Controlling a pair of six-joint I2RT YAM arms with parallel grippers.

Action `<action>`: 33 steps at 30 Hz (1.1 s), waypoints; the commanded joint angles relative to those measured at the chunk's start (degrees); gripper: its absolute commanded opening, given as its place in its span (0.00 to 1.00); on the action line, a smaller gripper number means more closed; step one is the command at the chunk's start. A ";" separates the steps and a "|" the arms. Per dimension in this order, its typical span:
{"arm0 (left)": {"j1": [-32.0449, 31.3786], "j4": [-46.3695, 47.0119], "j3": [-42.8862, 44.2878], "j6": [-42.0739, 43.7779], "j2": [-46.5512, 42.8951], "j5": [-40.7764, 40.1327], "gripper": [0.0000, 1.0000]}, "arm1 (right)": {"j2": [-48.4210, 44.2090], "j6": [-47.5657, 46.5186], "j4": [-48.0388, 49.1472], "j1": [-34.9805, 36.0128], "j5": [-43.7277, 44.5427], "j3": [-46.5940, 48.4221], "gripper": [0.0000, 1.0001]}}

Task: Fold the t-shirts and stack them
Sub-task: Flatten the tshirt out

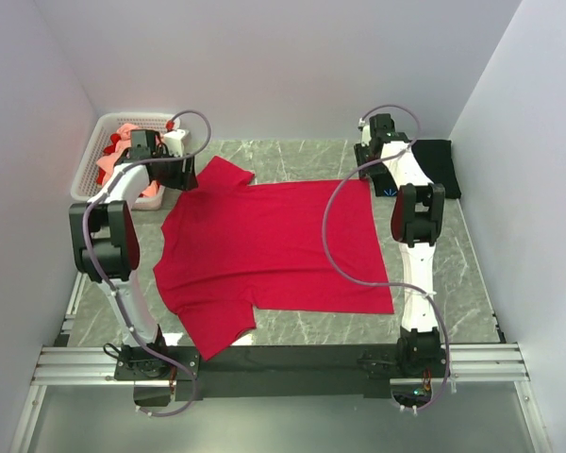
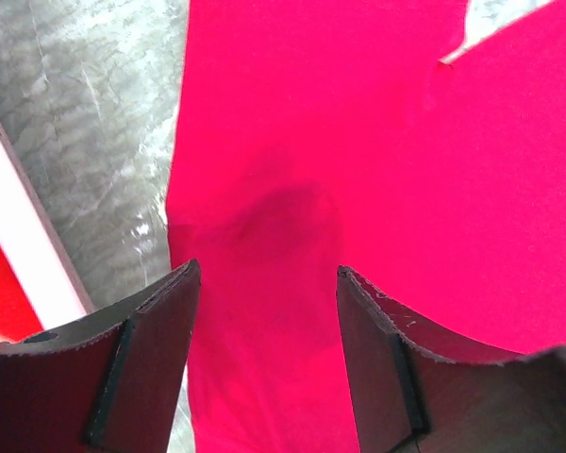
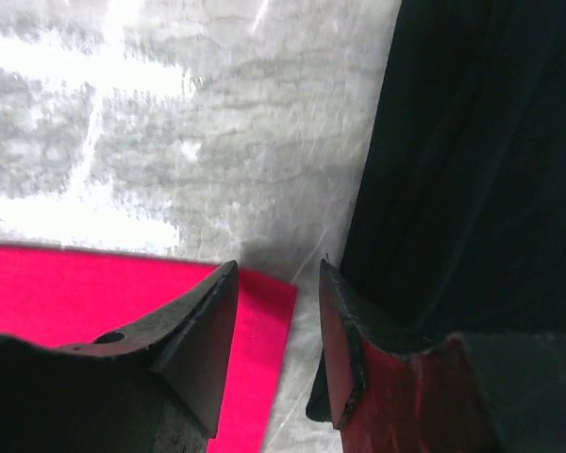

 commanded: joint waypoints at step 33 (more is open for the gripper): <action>-0.10 -1.15 12.12 -5.01 10.73 -2.75 0.68 | -8.01 8.38 2.18 -2.17 -6.99 -4.55 0.45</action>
